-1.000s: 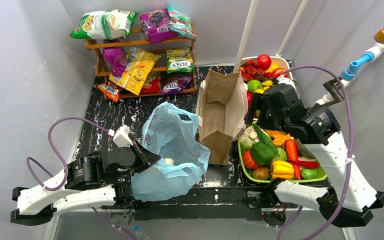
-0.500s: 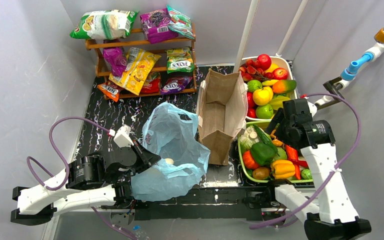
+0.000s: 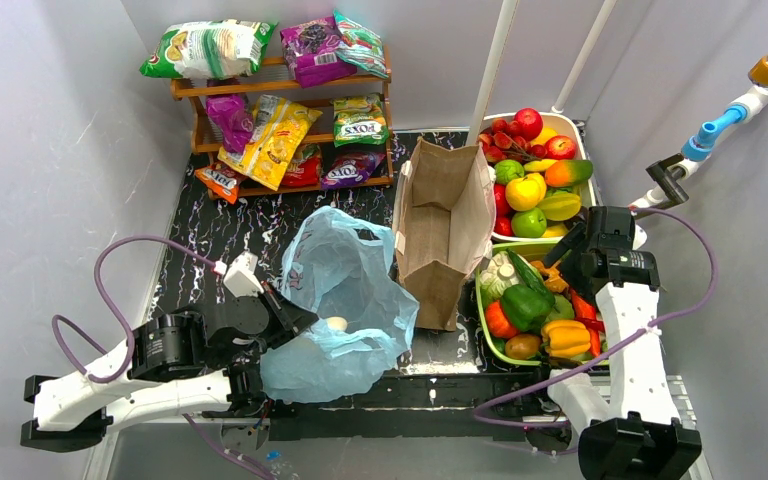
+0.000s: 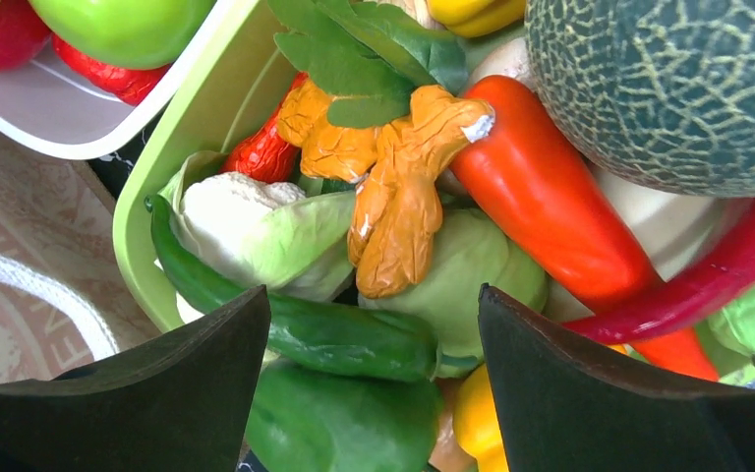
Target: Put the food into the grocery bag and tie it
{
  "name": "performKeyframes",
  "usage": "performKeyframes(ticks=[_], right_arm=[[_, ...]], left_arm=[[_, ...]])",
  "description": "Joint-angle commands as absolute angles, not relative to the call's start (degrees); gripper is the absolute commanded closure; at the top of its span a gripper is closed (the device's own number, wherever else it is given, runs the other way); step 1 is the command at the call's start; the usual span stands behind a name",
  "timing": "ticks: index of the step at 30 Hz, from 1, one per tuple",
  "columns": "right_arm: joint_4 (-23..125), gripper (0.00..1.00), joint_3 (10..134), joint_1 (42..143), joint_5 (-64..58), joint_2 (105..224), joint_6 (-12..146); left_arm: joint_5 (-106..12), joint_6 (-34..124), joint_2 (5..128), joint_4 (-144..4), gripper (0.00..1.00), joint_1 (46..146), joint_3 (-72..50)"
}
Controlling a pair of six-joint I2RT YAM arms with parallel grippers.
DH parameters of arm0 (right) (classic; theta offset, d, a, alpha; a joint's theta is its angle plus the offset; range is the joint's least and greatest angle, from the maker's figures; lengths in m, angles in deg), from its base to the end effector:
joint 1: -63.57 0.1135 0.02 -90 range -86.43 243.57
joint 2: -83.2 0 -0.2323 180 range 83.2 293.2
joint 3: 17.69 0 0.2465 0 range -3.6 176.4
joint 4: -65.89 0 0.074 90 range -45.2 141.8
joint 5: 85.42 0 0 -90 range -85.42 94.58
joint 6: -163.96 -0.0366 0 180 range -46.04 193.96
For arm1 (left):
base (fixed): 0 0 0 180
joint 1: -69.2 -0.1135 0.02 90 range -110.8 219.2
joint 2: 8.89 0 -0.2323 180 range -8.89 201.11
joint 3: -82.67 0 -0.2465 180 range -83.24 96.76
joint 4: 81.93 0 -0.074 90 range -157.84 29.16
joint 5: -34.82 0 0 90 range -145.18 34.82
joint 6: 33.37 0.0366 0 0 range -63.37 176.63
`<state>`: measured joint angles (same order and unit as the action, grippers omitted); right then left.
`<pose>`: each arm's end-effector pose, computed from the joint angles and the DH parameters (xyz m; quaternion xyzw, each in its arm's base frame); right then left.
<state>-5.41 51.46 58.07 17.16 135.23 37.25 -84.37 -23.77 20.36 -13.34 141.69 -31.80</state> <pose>0.1753 -0.0249 0.2802 0.3720 0.8702 -0.0182 0.3224 0.0488 -0.0953 0.3162 -0.1797 0.8373 -0.4021 0.3240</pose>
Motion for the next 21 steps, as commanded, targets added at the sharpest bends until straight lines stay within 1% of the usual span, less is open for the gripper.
performKeyframes(ticks=[1, 7, 12, 21], right_arm=[[1.8, 0.17, 49.1, 56.2, 14.3, 136.6, 38.4], [4.4, 0.22, 46.5, 54.4, 13.2, 138.5, 37.3], [7.3, 0.29, 44.0, 52.2, 11.7, 139.3, 35.2], [9.9, 0.35, 41.8, 51.5, 10.7, 140.9, 33.8]], left_arm=[[-85.9, -24.9, 19.1, -10.2, 1.0, 141.4, -32.2], [-86.0, -25.2, 18.1, -10.1, 1.0, 141.4, -32.9], [-86.2, -25.2, 18.3, -9.7, 1.0, 141.4, -32.7], [-86.4, -25.4, 18.1, -8.1, 1.0, 141.4, -32.1]])
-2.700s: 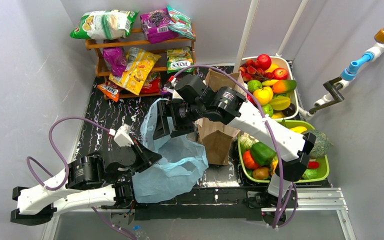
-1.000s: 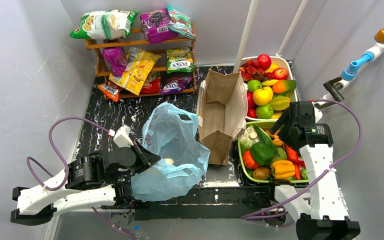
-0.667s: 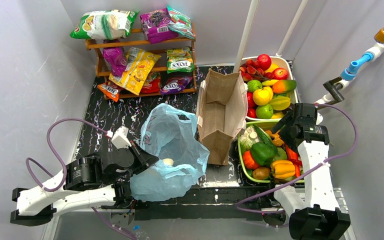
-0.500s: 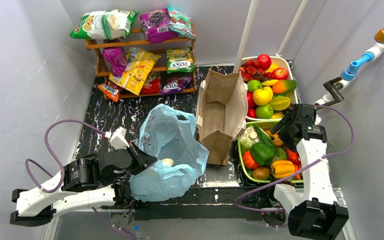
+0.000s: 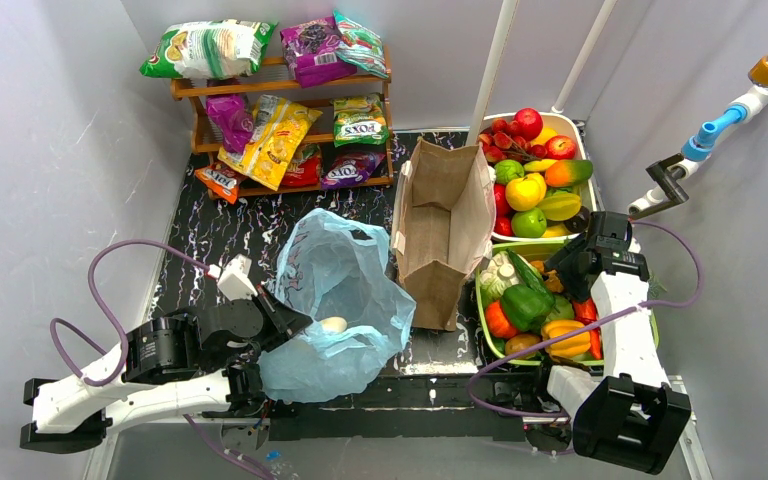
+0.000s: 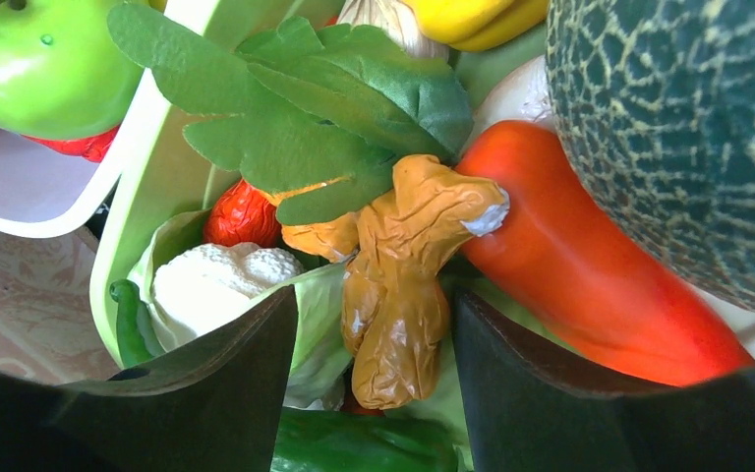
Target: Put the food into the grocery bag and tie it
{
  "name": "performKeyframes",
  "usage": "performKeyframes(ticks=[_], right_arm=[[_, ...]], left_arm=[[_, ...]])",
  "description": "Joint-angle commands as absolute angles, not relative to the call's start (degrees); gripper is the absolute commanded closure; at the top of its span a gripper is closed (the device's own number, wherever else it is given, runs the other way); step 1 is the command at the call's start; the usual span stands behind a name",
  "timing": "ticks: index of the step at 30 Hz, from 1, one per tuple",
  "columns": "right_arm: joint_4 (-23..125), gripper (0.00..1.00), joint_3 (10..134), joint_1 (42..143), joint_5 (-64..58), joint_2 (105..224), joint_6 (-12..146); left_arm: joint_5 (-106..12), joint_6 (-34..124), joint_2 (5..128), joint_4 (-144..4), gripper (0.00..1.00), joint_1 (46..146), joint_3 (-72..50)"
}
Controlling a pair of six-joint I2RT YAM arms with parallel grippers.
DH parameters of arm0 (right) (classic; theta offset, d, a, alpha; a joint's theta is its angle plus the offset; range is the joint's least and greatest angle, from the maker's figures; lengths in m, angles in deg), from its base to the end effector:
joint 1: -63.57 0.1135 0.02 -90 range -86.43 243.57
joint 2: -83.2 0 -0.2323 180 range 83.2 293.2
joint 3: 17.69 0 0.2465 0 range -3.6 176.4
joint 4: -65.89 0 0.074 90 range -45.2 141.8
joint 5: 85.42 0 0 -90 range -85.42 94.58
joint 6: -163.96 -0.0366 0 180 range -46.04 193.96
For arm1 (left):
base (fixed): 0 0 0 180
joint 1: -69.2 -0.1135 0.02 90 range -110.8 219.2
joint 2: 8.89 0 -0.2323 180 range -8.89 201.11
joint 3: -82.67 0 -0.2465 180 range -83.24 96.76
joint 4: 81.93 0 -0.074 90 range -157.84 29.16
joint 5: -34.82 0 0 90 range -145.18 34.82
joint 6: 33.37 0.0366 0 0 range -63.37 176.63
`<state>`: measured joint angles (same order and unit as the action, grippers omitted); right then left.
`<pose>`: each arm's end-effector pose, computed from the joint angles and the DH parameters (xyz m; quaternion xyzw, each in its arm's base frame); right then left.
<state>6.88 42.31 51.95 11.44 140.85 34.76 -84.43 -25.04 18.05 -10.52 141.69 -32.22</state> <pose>0.1976 -0.0451 0.2277 0.4258 0.8564 0.0126 0.2918 0.0457 -0.0855 0.3130 -0.1878 0.8390 -0.3986 0.3194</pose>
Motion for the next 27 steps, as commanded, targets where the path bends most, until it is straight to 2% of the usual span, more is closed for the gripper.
performKeyframes(ticks=[1, 4, 10, 12, 18, 27], right_arm=[[10.2, 0.36, 41.6, 51.4, 10.7, 140.9, 33.9], [11.0, 0.44, 40.9, 51.4, 11.4, 141.0, 34.2], [11.3, 0.74, 41.1, 51.4, 11.1, 140.1, 35.4], [11.1, 0.79, 41.5, 51.3, 11.1, 138.8, 35.8], [10.2, 0.89, 43.9, 51.3, 11.5, 135.4, 36.2], [5.9, 0.93, 51.9, 51.3, 13.4, 133.6, 38.4]], left_arm=[[-86.4, -25.5, 18.1, -8.1, 1.0, 141.4, -32.1], [-86.5, -25.5, 18.1, -8.2, 1.0, 141.4, -32.1], [-86.1, -25.3, 19.5, -8.6, 1.0, 141.4, -31.6], [-86.0, -25.2, 19.8, -8.7, 1.0, 141.4, -31.5], [-85.9, -24.3, 21.2, -9.2, 1.0, 141.4, -30.5], [-85.6, -23.5, 23.5, -9.7, 1.0, 141.4, -28.9]])
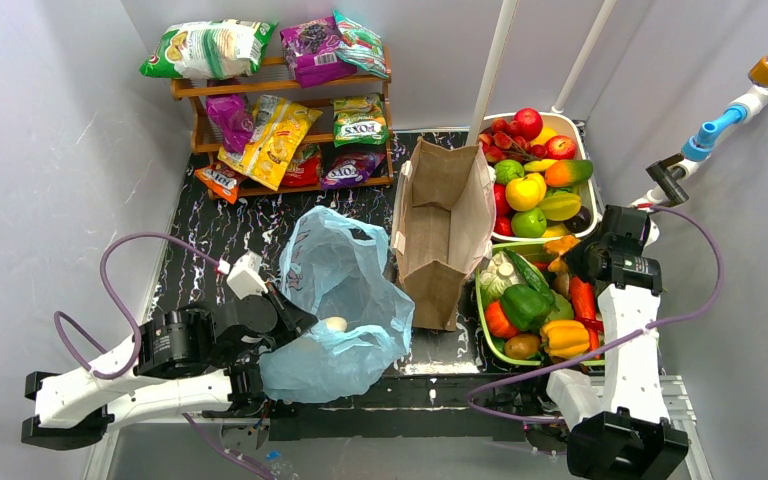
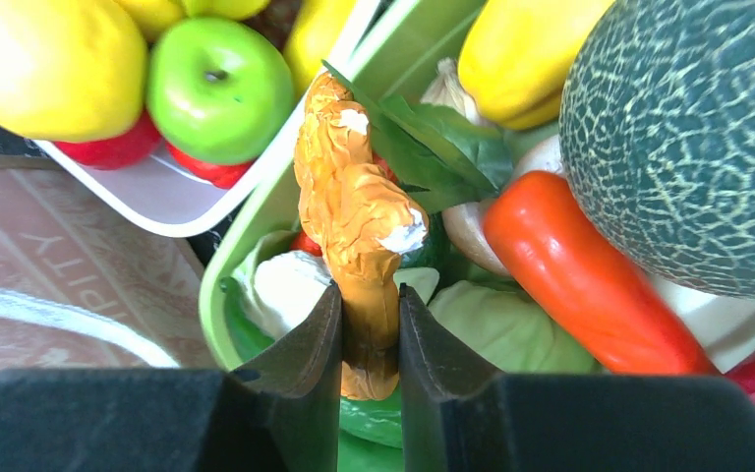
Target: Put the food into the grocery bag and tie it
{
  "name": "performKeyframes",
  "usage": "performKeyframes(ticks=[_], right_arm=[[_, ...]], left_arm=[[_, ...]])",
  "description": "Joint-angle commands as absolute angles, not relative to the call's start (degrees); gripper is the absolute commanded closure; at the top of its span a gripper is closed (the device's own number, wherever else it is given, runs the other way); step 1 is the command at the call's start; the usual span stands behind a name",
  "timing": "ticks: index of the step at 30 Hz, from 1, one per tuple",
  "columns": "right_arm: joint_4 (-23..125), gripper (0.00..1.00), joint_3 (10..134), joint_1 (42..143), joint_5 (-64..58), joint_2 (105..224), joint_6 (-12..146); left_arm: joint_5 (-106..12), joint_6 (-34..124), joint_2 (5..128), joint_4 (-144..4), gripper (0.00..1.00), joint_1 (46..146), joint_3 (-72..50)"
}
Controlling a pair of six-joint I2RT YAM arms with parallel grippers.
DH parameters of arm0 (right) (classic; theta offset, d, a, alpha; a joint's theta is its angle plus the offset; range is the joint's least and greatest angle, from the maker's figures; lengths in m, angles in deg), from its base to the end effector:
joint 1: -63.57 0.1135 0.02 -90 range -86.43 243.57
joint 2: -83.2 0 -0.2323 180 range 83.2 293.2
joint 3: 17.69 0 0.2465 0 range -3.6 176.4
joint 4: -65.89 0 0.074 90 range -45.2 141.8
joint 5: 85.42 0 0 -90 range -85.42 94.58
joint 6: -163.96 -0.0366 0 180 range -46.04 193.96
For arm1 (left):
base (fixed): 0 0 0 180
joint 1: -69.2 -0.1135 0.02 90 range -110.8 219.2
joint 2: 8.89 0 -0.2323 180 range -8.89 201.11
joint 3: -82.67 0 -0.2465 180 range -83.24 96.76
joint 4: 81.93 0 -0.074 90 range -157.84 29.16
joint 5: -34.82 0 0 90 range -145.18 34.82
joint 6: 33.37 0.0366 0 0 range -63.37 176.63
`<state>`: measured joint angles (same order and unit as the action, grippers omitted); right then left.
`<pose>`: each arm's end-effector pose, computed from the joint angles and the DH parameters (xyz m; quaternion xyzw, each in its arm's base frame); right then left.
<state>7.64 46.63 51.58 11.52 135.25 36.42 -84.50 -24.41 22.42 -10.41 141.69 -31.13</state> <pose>0.1895 -0.0448 0.2697 0.4083 0.8308 0.0280 0.3772 0.0498 -0.0983 0.3120 -0.1778 0.8535 -0.3712 0.3196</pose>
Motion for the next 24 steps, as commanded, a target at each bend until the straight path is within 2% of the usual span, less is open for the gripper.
performKeyframes(ticks=[1, 6, 12, 21, 24], right_arm=[[5.4, 0.93, 52.7, 51.3, 13.6, 133.4, 38.7], [3.0, 0.99, 56.0, 51.5, 11.3, 132.0, 39.3], [1.3, 0.99, 60.4, 53.8, 5.0, 129.2, 42.1], [3.0, 0.99, 70.8, 59.8, -16.0, 128.0, 42.4], [7.4, 0.99, 74.1, 65.4, -25.5, 128.7, 44.1]], left_arm=[[-85.7, -23.5, 23.7, -9.6, 1.0, 141.4, -28.7], [-85.9, -23.1, 24.1, -10.1, 1.0, 141.4, -27.8], [-86.4, -23.1, 24.7, -9.6, 1.0, 141.4, -26.8], [-89.0, -22.4, 23.7, -8.9, 1.0, 141.4, -25.8], [-89.8, -22.2, 23.6, -8.3, 1.0, 141.4, -25.2]])
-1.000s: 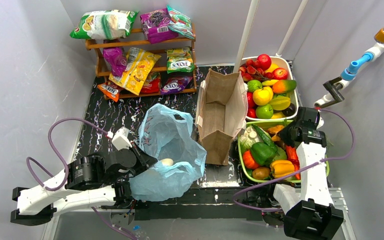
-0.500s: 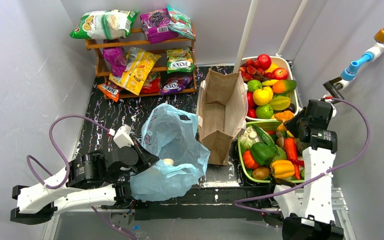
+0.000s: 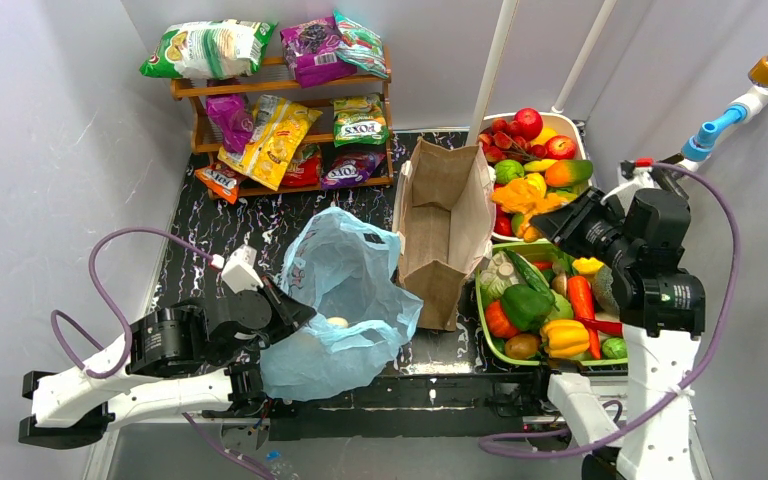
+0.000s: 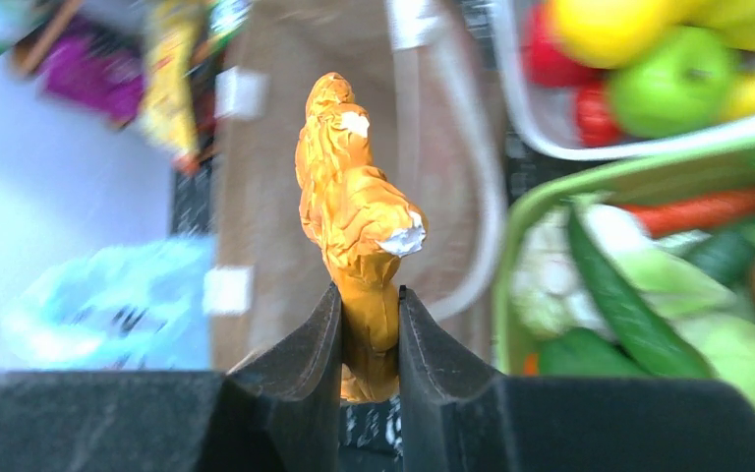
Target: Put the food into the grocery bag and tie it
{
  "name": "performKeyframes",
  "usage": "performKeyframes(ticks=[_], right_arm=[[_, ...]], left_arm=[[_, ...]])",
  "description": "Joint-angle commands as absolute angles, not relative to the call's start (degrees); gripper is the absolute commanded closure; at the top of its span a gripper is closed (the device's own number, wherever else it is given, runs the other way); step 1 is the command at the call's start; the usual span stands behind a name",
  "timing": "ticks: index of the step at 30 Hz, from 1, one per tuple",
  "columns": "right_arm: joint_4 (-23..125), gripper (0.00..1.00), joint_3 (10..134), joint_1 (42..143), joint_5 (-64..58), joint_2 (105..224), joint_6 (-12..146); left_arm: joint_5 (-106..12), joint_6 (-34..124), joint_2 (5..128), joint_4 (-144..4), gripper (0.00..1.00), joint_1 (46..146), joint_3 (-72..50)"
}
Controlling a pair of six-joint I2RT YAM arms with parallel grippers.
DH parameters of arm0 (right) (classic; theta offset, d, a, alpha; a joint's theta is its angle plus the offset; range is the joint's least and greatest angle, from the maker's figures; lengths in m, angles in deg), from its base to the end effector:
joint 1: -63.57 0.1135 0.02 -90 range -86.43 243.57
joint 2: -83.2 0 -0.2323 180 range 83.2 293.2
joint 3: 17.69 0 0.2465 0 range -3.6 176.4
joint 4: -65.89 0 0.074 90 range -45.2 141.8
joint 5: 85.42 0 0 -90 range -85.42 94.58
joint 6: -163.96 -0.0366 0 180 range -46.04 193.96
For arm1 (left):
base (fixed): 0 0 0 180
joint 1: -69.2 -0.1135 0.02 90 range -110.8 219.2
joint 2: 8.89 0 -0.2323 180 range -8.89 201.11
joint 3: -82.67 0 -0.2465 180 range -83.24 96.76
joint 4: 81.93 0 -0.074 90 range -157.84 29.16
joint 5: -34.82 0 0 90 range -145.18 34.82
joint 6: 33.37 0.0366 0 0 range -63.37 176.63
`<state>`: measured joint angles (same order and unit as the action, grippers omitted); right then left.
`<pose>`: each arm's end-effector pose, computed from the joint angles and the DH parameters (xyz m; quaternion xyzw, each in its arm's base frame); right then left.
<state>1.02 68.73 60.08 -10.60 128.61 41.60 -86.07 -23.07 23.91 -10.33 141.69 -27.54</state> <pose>0.1432 0.0009 0.3965 0.1871 0.8125 0.2420 0.4962 0.0505 -0.0977 0.3278 -0.1772 0.8440 -0.3782 0.3365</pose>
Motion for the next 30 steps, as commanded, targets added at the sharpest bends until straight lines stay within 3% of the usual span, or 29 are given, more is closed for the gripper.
performKeyframes(ticks=[1, 11, 20, 30], right_arm=[[8.6, 0.99, 75.2, 67.8, -27.9, 128.9, 44.9], [11.8, 0.99, 85.8, 86.9, -37.0, 133.9, 46.9], [-0.6, 0.99, 96.6, 117.2, -12.0, 149.4, 54.6], [-2.1, 0.99, 103.6, 128.5, 3.2, 161.2, 54.5]], left_arm=[[-89.9, -22.2, 23.6, -8.3, 1.0, 141.4, -25.2], [-91.2, -22.5, 22.6, -8.3, 1.0, 141.4, -26.4], [-91.4, -22.6, 23.0, -7.1, 1.0, 141.4, -25.3], [-92.1, -24.4, 18.3, -4.5, 1.0, 141.4, -26.4]])
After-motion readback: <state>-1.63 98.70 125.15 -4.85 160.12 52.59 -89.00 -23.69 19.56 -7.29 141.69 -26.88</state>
